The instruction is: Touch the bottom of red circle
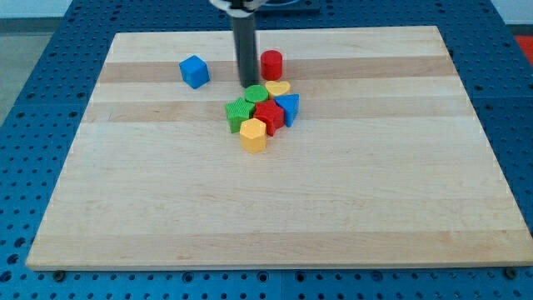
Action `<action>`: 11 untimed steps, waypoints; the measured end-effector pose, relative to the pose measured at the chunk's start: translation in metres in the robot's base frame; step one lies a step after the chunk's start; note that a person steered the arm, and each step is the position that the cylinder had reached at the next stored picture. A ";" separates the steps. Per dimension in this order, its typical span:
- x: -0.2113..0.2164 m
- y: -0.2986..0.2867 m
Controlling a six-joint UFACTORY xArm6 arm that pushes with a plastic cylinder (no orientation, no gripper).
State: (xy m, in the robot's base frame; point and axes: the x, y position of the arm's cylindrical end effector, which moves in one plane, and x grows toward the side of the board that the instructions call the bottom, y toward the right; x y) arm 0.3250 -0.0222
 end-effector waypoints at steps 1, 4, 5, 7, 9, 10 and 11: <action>0.001 0.048; 0.029 0.040; 0.003 0.052; -0.003 0.050; -0.005 0.034; -0.005 0.004; 0.002 -0.012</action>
